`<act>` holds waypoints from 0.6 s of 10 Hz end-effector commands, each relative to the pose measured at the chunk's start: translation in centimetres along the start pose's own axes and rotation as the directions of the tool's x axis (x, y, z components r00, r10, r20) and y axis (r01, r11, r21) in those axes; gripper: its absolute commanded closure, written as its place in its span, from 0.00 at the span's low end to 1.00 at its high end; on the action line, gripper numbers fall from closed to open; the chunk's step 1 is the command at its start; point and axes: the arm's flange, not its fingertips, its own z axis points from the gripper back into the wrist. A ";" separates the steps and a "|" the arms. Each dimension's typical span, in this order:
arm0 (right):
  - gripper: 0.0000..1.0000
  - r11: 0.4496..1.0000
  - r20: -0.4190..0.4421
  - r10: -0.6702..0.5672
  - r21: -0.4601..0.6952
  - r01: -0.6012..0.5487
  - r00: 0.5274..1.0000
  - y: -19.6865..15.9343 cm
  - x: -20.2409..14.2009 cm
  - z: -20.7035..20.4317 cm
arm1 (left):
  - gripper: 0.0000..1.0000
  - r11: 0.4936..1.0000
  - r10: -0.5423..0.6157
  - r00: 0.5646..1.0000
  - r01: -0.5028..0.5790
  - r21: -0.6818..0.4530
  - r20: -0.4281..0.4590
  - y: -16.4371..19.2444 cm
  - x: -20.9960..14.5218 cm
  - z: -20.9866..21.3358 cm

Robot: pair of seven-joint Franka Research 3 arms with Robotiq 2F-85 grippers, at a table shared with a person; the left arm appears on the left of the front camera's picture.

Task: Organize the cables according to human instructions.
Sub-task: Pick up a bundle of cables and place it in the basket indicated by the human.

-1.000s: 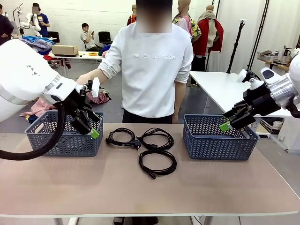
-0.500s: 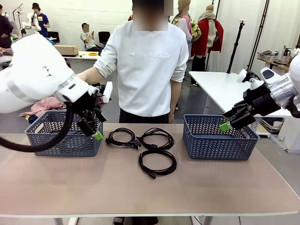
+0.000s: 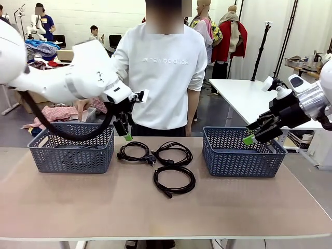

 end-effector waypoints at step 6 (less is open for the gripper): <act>0.00 1.000 0.030 0.015 0.015 -0.016 0.999 -0.3 0.0 -0.1 | 0.00 1.000 0.007 0.996 -0.007 -0.002 -0.088 2.3 0.1 -1.8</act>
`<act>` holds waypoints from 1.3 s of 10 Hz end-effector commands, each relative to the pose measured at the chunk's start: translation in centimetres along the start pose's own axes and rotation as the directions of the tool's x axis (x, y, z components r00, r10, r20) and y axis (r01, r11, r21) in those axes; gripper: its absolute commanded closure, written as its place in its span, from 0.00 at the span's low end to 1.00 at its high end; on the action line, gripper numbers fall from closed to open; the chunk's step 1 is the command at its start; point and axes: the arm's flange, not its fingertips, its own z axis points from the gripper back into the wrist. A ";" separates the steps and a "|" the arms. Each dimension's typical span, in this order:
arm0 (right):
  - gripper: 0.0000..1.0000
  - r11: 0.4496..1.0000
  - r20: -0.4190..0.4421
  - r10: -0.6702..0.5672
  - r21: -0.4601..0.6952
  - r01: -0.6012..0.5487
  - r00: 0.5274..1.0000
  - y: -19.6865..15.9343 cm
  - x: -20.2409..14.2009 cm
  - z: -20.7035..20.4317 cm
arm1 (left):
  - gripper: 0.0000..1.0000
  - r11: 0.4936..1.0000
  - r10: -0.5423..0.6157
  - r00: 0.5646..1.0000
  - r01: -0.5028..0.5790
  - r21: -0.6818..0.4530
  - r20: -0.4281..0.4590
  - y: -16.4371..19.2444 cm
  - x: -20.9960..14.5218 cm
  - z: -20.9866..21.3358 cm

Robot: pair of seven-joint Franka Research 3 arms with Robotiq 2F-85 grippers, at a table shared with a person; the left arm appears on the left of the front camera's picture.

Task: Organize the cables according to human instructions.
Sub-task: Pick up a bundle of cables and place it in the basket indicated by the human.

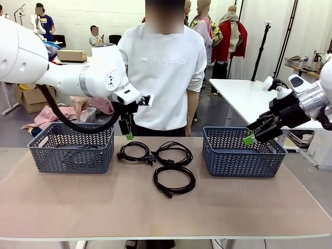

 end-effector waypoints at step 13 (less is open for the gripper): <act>0.00 1.000 0.030 0.016 0.015 -0.016 0.999 -0.3 0.1 -0.1 | 0.00 0.996 0.028 0.987 -0.040 -0.076 -0.156 2.9 1.5 -9.9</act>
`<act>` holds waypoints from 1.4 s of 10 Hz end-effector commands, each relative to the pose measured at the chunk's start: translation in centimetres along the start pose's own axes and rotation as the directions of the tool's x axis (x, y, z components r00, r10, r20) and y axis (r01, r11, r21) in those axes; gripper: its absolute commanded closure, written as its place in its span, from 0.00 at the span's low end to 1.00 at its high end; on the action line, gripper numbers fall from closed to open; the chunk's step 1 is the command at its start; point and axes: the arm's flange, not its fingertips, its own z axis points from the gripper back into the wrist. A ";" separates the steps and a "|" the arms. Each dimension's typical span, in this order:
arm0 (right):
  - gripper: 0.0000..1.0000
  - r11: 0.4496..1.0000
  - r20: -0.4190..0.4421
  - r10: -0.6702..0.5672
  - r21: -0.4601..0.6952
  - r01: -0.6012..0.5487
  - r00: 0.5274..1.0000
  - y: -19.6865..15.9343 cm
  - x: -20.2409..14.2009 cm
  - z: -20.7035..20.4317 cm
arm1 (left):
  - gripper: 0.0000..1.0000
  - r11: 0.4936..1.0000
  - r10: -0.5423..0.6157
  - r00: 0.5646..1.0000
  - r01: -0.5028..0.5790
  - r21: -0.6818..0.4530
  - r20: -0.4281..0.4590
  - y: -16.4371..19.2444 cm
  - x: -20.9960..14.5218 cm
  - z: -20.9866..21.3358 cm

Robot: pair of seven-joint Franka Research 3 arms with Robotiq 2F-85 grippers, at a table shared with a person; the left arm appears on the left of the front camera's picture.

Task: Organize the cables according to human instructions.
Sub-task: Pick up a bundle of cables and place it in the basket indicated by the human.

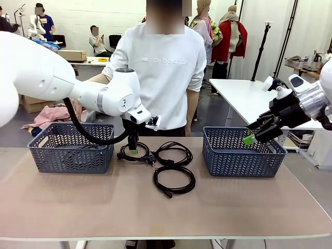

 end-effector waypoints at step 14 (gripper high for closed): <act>0.00 1.000 0.030 0.016 0.016 -0.017 0.999 -0.3 0.1 -0.1 | 0.00 0.994 0.047 0.998 -0.051 -0.097 -0.041 -0.2 -1.3 -5.1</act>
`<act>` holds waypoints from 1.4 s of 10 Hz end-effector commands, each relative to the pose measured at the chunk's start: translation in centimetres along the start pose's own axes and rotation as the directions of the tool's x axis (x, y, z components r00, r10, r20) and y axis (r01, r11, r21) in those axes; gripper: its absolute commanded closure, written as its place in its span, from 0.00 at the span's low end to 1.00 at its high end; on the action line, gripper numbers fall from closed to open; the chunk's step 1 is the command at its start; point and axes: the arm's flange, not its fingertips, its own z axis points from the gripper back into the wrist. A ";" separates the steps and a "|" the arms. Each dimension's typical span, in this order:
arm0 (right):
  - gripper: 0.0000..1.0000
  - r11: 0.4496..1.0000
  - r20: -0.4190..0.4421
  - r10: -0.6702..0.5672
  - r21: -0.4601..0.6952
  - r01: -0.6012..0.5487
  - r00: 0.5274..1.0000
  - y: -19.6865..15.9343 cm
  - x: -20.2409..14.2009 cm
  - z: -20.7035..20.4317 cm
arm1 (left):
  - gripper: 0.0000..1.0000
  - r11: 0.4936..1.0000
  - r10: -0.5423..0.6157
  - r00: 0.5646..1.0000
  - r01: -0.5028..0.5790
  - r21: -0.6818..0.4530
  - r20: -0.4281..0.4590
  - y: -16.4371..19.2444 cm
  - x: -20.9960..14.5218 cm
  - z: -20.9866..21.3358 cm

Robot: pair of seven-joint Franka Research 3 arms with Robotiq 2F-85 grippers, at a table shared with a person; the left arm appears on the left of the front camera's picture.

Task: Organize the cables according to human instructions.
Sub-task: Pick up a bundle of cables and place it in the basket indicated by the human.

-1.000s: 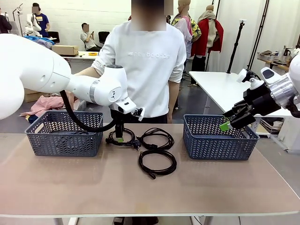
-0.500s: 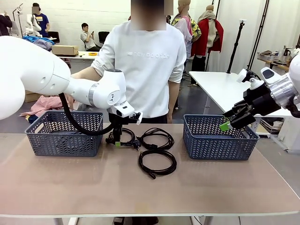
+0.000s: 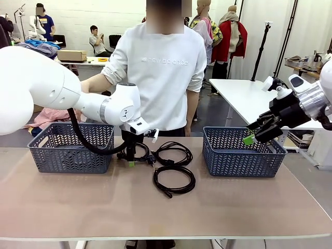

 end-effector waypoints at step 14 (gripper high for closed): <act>0.00 1.000 0.030 0.016 0.016 -0.017 0.999 -0.3 0.1 -0.1 | 1.00 1.000 0.012 1.000 -0.012 0.003 -0.007 0.6 -0.4 0.0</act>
